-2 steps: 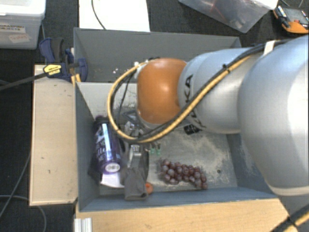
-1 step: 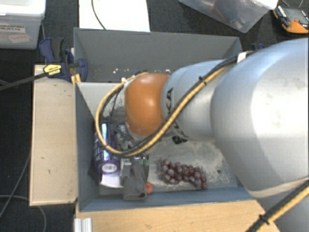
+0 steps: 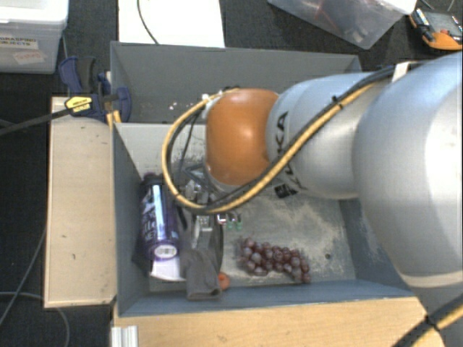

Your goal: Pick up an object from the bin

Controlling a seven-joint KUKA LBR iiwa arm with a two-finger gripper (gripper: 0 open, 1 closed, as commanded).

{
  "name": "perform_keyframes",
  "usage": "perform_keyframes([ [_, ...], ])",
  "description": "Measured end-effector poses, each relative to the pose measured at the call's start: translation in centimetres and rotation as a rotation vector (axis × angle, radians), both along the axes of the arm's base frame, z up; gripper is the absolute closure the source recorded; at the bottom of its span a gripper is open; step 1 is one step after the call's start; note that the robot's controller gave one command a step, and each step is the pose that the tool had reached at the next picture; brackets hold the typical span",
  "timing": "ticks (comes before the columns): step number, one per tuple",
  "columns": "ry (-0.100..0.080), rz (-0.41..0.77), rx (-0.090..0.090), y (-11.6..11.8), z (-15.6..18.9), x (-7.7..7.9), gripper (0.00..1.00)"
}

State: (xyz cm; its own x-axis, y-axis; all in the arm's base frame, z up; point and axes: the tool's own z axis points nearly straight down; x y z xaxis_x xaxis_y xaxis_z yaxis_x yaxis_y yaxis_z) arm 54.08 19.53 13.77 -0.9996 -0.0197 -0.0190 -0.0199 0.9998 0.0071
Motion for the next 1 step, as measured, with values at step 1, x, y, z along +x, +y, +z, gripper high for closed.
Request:
perform_keyframes([
  [1,0.014,-0.024,-0.003,0.03,7.7,-0.84,0.0],
])
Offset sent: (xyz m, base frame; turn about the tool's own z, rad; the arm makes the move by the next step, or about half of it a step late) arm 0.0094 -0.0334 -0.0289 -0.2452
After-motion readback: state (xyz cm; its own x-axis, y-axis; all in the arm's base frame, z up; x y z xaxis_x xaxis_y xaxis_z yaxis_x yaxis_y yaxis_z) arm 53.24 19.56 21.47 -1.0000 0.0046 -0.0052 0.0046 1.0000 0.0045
